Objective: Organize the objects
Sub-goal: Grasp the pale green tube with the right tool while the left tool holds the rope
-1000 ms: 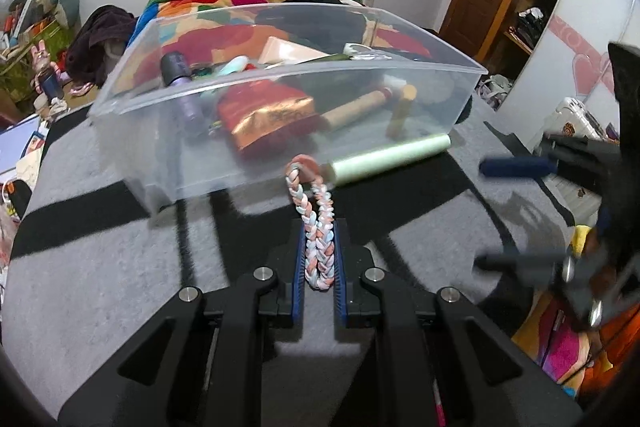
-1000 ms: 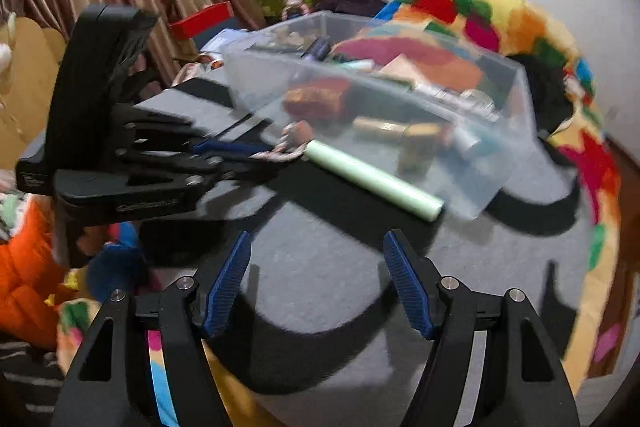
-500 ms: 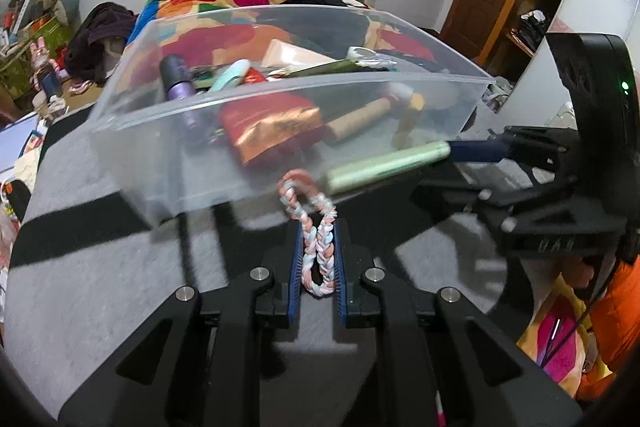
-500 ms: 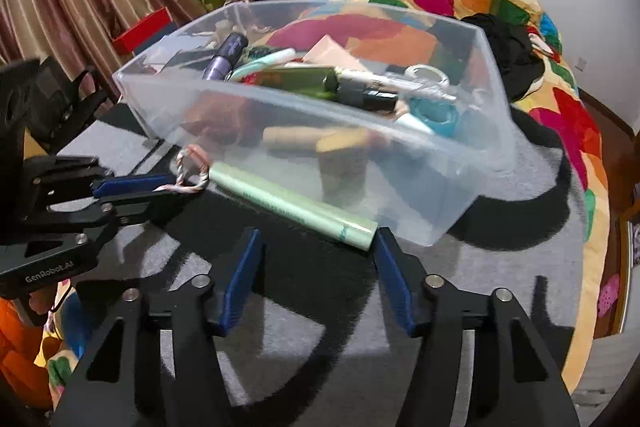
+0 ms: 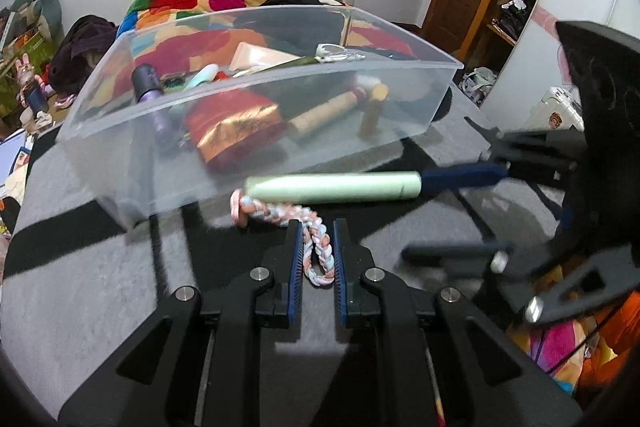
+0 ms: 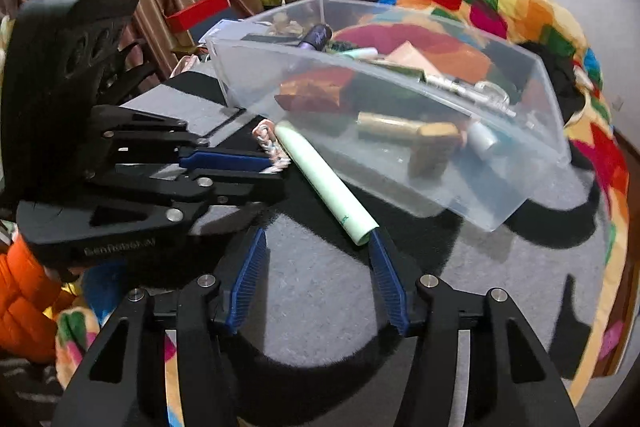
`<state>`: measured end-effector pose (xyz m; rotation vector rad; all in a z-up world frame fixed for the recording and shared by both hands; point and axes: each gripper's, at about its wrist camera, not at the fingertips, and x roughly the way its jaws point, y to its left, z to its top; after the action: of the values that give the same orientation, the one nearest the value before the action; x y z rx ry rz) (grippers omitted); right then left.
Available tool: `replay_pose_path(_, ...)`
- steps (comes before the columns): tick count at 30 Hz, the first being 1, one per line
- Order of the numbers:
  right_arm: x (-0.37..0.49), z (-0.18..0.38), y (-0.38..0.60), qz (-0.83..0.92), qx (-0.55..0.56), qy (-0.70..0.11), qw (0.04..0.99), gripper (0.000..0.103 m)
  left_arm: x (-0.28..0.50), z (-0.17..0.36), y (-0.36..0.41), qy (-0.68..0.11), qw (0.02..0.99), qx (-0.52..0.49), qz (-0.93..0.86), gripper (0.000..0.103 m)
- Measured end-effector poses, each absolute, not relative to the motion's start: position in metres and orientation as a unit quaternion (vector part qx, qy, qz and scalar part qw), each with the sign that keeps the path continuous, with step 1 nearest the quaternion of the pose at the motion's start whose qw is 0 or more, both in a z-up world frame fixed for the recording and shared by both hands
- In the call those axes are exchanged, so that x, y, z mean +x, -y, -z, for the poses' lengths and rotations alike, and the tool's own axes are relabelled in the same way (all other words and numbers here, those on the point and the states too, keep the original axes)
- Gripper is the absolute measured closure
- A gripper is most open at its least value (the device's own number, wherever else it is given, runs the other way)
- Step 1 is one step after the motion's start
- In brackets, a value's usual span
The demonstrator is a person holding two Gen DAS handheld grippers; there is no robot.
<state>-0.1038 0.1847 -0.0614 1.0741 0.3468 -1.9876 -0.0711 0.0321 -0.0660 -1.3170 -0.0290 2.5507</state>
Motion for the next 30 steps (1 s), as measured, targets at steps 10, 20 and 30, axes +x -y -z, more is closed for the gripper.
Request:
replay_pose_path(10, -0.135, 0.067, -0.152, 0.794, 0.44, -0.17, 0.384, 0.057, -0.059, 0.069, -0.015, 0.027, 0.131, -0.451, -0.882, 0.09)
replay_pose_path(20, -0.11, 0.066, -0.143, 0.785, 0.425, -0.167, 0.419, 0.089, -0.046, 0.057, -0.003, 0.036, 0.108, -0.426, -0.898, 0.098)
replay_pose_path(30, -0.093, 0.032, -0.175, 0.826, 0.385, -0.121, 0.393, 0.089, -0.035, 0.022, -0.002, 0.019, 0.105, -0.38, -0.919, 0.099)
